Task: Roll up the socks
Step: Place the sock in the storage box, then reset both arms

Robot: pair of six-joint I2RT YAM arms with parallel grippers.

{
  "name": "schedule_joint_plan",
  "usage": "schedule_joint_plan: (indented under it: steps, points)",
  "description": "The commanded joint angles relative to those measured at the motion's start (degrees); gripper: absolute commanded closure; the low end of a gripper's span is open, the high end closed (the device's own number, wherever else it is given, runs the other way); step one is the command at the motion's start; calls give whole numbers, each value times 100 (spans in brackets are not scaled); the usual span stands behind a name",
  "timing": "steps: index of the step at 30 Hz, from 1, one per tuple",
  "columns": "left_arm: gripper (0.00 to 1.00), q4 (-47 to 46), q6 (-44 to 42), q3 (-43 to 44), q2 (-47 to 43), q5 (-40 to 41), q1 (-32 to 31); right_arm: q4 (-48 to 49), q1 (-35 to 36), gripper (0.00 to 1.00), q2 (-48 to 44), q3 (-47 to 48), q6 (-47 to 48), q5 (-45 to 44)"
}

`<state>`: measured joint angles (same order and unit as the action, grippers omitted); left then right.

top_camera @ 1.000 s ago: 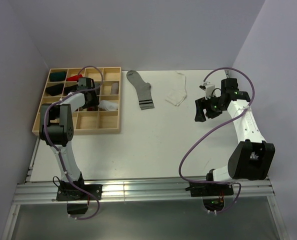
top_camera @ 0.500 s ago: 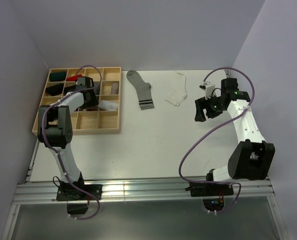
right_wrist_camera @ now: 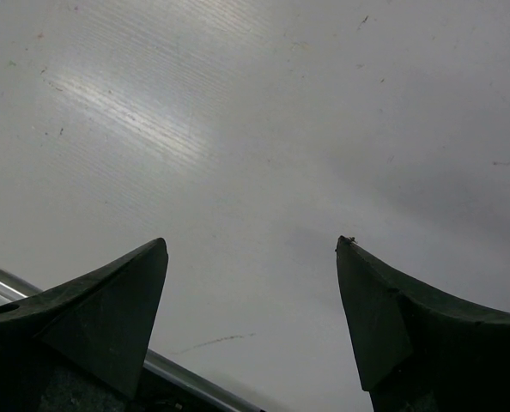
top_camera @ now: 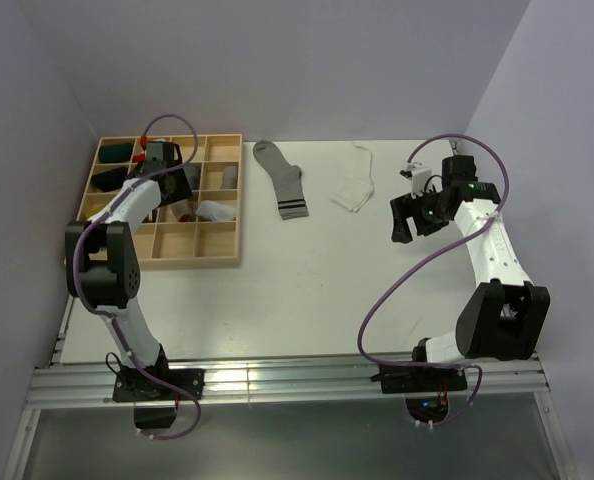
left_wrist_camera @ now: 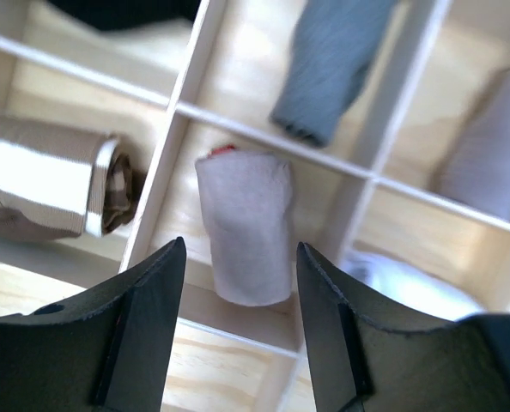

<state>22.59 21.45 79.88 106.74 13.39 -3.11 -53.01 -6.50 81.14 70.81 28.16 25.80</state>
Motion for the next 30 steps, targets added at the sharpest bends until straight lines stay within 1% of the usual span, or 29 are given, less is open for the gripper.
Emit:
schedule_joint_plan:
  steps: [1,6,7,11,13,14,18,19,23,26,30]
  points:
    - [41,123,-124,370,-452,-415,13,230,35,14,-108,30,-65,-172]
    - [41,53,8,186,-1233,-995,4,178,35,13,-248,170,-144,-76]
    - [41,53,17,99,-1374,-1283,4,177,35,13,-326,205,-197,-41]
    - [41,44,-18,-156,-2181,-1962,-14,204,35,10,-625,433,-399,4]
    - [40,35,-62,-349,-2437,-2339,-127,204,35,9,-853,513,-504,21]
    - [40,26,-80,-411,-2665,-2358,-189,195,35,9,-942,574,-531,47]
    - [40,210,-255,-622,-3044,-2315,-663,265,35,5,-1425,584,-724,57]
    - [41,220,-273,-718,-3123,-2367,-699,291,35,4,-1513,566,-785,83]
    - [40,-53,-308,-1114,-3650,-2587,-708,467,35,0,-1873,452,-988,162]
    - [40,-167,-335,-1325,-3791,-2657,-708,739,35,0,-2129,302,-1128,223]
    - [40,-237,-361,-1501,-3836,-2701,-699,950,35,0,-2147,258,-1216,232]
